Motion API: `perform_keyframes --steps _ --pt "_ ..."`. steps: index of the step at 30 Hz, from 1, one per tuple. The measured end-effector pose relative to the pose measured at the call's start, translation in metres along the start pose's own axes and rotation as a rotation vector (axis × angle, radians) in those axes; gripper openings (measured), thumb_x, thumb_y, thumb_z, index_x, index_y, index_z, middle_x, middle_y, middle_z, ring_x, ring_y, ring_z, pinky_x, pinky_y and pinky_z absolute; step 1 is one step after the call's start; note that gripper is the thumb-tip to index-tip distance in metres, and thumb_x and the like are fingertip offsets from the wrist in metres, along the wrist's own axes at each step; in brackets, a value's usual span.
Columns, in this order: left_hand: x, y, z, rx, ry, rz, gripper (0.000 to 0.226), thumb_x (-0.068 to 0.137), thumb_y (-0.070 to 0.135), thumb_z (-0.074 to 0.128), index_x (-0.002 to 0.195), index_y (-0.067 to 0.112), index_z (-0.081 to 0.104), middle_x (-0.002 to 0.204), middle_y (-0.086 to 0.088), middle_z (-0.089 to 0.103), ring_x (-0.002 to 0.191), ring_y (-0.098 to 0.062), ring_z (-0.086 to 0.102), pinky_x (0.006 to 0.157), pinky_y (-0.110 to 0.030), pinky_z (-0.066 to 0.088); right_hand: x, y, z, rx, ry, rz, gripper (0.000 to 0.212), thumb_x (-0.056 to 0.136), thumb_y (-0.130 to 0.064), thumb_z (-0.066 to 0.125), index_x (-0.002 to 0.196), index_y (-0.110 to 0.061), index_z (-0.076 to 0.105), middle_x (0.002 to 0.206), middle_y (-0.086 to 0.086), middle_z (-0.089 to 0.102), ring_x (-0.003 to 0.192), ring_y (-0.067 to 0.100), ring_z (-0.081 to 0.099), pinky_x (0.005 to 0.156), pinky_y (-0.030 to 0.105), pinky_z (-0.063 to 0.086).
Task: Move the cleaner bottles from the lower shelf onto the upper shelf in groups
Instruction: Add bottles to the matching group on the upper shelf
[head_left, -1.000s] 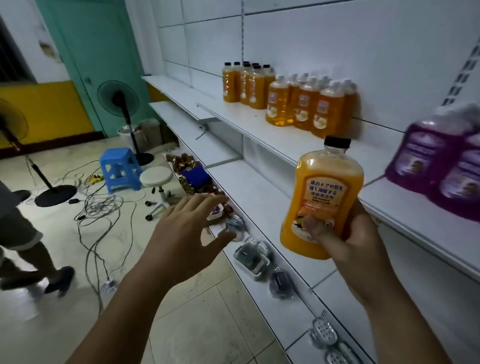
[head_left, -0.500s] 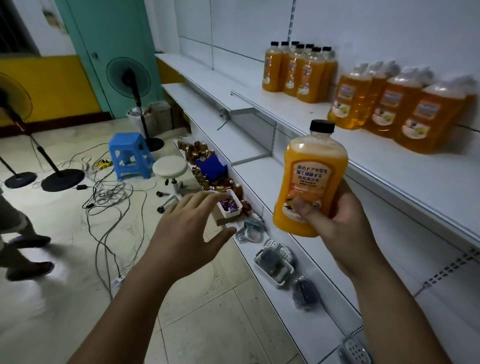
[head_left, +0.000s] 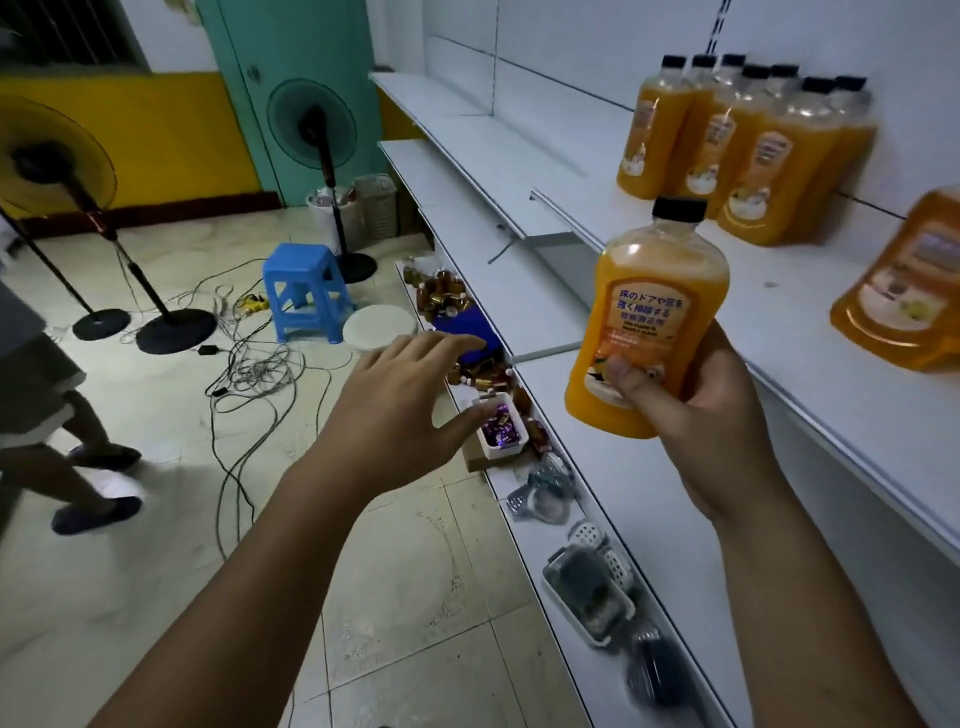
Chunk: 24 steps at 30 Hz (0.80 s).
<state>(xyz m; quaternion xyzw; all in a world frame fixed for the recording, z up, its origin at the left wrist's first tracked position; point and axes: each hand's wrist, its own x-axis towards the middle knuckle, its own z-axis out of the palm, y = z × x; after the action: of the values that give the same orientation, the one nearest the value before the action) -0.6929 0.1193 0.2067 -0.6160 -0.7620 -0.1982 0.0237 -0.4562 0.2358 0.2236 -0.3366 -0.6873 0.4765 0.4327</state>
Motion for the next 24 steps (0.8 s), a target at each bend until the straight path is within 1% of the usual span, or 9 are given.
perform_keyframes --steps 4,7,11,14,16,18,19,22,24 --pt "0.066 -0.027 0.017 -0.033 0.012 0.057 0.068 0.091 0.073 0.048 0.150 0.040 0.041 0.149 0.014 0.051 0.139 -0.014 0.046 0.114 -0.043 0.039 0.051 0.012 0.014 -0.028 0.022 -0.003 0.061 0.077 -0.051 0.086 0.130 -0.034 0.061 0.122 -0.011 0.074 0.113 0.012 0.071 0.102 0.049 0.056" --pt "0.130 -0.046 0.029 -0.064 0.033 0.124 0.067 0.092 0.072 0.051 0.150 0.041 0.040 0.150 0.013 0.051 0.141 -0.015 0.046 0.115 -0.044 0.037 0.090 0.016 0.025 -0.039 0.069 -0.020 0.056 0.080 -0.042 0.086 0.130 -0.032 0.061 0.120 -0.011 0.075 0.113 0.010 0.071 0.101 0.044 0.057" --pt "0.215 -0.066 0.041 -0.120 0.041 0.270 0.065 0.095 0.069 0.054 0.151 0.039 0.042 0.151 0.011 0.051 0.140 -0.017 0.047 0.116 -0.048 0.039 0.144 0.018 0.041 -0.016 0.201 -0.043 0.058 0.079 -0.040 0.085 0.130 -0.031 0.060 0.123 -0.012 0.074 0.117 0.010 0.070 0.101 0.039 0.055" --pt "0.276 -0.077 0.046 -0.157 0.031 0.388 0.064 0.096 0.067 0.053 0.151 0.034 0.046 0.150 0.009 0.053 0.139 -0.018 0.048 0.114 -0.046 0.038 0.182 0.013 0.051 -0.001 0.336 -0.052 0.065 0.074 -0.040 0.084 0.133 -0.028 0.059 0.124 -0.013 0.074 0.119 0.009 0.069 0.101 0.035 0.056" --pt "0.314 -0.079 0.050 -0.178 0.029 0.459 0.062 0.097 0.067 0.053 0.149 0.034 0.048 0.147 0.009 0.056 0.135 -0.018 0.051 0.112 -0.045 0.039 0.203 0.012 0.052 0.008 0.419 -0.072 0.064 0.074 -0.039 0.088 0.131 -0.028 0.060 0.125 -0.010 0.074 0.120 0.013 0.070 0.100 0.040 0.058" --pt "0.345 -0.077 0.057 -0.201 0.017 0.531 0.060 0.097 0.068 0.052 0.147 0.035 0.048 0.145 0.010 0.056 0.134 -0.017 0.052 0.111 -0.044 0.039 0.220 0.013 0.051 0.013 0.500 -0.077 0.057 0.080 -0.029 0.087 0.130 -0.026 0.061 0.124 -0.006 0.075 0.119 0.017 0.071 0.099 0.044 0.058" --pt "0.359 -0.073 0.061 -0.219 0.009 0.567 0.059 0.097 0.069 0.052 0.146 0.036 0.049 0.144 0.011 0.056 0.134 -0.017 0.052 0.111 -0.044 0.039 0.228 0.014 0.048 0.016 0.546 -0.083 0.057 0.081 -0.027 0.085 0.132 -0.023 0.060 0.125 -0.003 0.075 0.119 0.018 0.071 0.099 0.044 0.058" --pt "0.394 -0.054 0.074 -0.276 -0.003 0.643 0.058 0.096 0.070 0.050 0.143 0.036 0.052 0.142 0.010 0.059 0.132 -0.018 0.053 0.108 -0.045 0.041 0.252 0.011 0.035 0.036 0.668 -0.082 0.059 0.077 -0.031 0.081 0.132 -0.023 0.061 0.127 -0.001 0.074 0.118 0.019 0.071 0.100 0.046 0.058" --pt "0.415 -0.040 0.081 -0.295 -0.021 0.654 0.058 0.095 0.071 0.050 0.141 0.035 0.055 0.141 0.008 0.060 0.130 -0.020 0.054 0.106 -0.045 0.043 0.268 0.007 0.022 0.023 0.712 -0.077 0.052 0.078 -0.027 0.077 0.128 -0.023 0.063 0.124 0.000 0.075 0.114 0.019 0.072 0.100 0.047 0.058"
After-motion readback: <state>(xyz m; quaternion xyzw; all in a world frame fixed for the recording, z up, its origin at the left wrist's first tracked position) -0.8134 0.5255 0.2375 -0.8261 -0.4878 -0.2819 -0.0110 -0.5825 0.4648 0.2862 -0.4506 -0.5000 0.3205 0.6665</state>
